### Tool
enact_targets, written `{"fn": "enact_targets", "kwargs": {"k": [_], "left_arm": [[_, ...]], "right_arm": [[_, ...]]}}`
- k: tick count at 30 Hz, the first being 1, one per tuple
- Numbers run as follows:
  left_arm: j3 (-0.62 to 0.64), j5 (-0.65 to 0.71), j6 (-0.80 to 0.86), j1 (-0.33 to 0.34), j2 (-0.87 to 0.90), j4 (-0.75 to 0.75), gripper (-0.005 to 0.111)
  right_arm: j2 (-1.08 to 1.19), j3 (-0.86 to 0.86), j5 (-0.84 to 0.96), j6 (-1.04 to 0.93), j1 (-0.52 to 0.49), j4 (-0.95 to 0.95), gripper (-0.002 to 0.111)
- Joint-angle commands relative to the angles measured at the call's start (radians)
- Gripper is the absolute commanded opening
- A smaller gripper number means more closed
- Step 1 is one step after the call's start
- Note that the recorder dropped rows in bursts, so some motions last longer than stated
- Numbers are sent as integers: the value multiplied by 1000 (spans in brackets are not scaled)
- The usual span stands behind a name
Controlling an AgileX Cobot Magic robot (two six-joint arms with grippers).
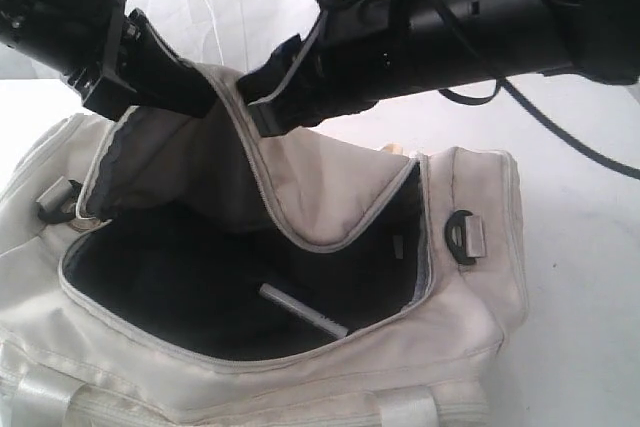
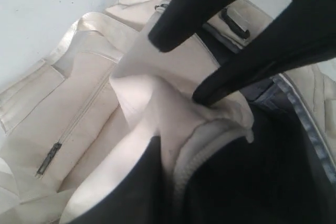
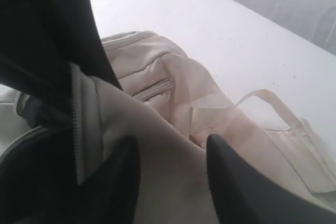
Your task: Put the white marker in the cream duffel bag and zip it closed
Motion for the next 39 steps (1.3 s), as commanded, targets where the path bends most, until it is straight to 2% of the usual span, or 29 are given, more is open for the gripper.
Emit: {"fn": "enact_targets", "kwargs": {"k": [1, 15, 22, 34, 39], "left_arm": [[-2, 68, -7, 4, -14, -43, 16], [-2, 63, -7, 4, -14, -15, 16], [-2, 55, -5, 4, -14, -15, 16], [-2, 50, -5, 4, -14, -15, 16], [-2, -45, -34, 4, -14, -15, 16]], "right_arm": [[60, -29, 65, -15, 1, -30, 48], [-2, -30, 237, -38, 1, -71, 49], [-92, -30, 248, 75, 1, -240, 49], [-124, -31, 309, 102, 1, -214, 49], [-124, -31, 320, 102, 13, -161, 49]]}}
